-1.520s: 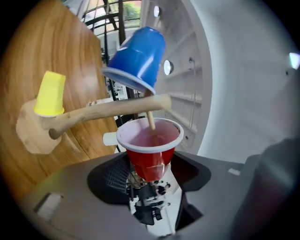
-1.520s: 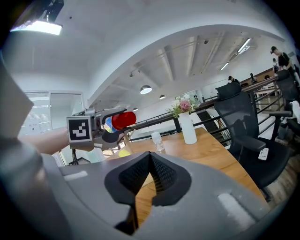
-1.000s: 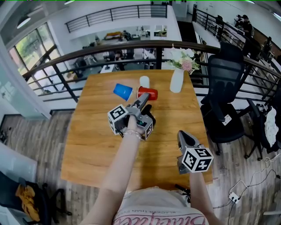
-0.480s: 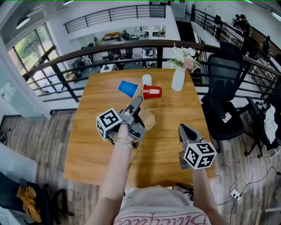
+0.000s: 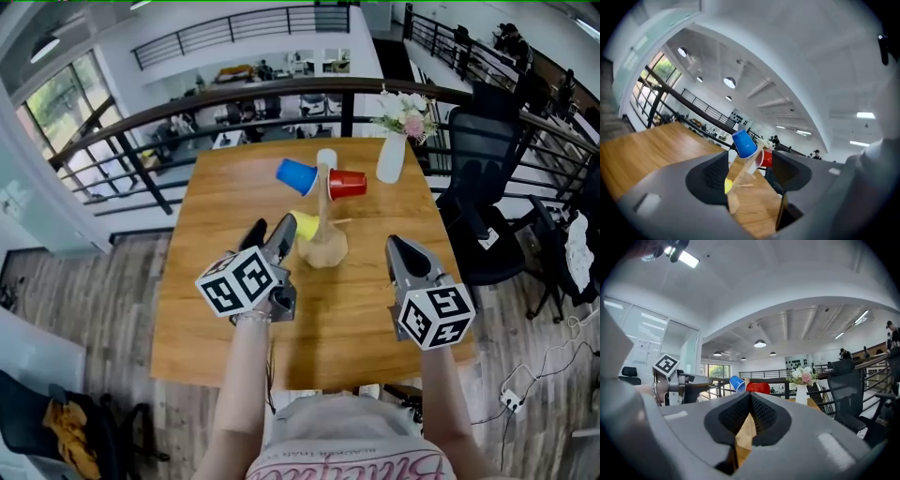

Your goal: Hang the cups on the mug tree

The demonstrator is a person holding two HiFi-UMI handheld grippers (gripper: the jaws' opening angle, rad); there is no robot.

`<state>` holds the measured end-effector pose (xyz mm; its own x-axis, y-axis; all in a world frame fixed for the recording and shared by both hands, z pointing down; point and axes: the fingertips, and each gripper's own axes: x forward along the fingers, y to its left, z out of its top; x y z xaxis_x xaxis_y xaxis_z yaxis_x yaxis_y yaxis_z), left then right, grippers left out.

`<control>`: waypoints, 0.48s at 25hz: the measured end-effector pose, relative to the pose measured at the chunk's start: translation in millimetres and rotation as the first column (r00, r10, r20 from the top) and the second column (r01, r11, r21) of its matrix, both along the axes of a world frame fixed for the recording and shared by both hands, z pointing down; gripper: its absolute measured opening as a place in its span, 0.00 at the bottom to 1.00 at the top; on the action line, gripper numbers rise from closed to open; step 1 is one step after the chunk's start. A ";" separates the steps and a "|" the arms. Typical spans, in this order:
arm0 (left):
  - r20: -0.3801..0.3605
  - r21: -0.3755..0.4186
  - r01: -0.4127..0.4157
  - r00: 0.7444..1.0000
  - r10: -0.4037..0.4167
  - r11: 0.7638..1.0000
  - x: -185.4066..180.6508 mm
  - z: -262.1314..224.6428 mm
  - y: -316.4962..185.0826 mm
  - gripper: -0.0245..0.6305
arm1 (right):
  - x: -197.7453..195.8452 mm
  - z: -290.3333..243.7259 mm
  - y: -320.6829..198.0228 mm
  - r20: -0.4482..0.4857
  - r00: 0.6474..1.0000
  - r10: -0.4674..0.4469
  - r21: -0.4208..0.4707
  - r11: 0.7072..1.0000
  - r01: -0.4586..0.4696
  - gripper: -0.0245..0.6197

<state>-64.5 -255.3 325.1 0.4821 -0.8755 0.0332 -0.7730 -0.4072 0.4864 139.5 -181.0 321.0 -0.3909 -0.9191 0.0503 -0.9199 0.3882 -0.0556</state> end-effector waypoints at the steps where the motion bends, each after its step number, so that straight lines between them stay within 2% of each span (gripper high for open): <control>1: 0.056 0.026 0.012 0.998 -0.013 1.000 -6.3 -2.1 3.4 0.48 | -6.0 -3.2 2.0 -0.012 1.000 0.003 0.010 1.000 -0.003 0.04; 4: 0.188 0.101 0.016 0.982 -0.034 0.995 -19.3 -7.0 15.3 0.43 | -20.8 -8.6 10.4 -0.064 0.998 0.028 0.038 0.999 -0.025 0.04; 7: 0.322 0.204 0.024 0.942 -0.090 0.979 -30.4 -11.6 28.1 0.40 | -30.0 -13.5 19.8 -0.118 0.991 0.068 0.079 0.995 -0.059 0.04; 8: 0.360 0.249 0.032 0.925 -0.123 0.968 -33.2 -14.2 31.7 0.33 | -31.3 -16.3 22.3 -0.129 0.988 0.083 0.098 0.993 -0.070 0.04; 10: 0.401 0.330 0.047 0.897 -0.186 0.943 -37.3 -18.8 37.9 0.09 | -32.7 -21.6 27.1 -0.145 0.983 0.110 0.135 0.987 -0.091 0.04; 12: 0.408 0.366 0.035 0.892 -0.194 0.930 -37.8 -19.8 42.8 0.06 | -36.0 -25.0 31.5 -0.157 0.980 0.124 0.159 0.982 -0.099 0.04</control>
<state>-102.3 -212.4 305.4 0.3844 -0.9181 -0.0962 -0.9230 -0.3803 -0.0582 103.5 -149.5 296.0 -0.2833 -0.9583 -0.0360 -0.9493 0.2749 0.1525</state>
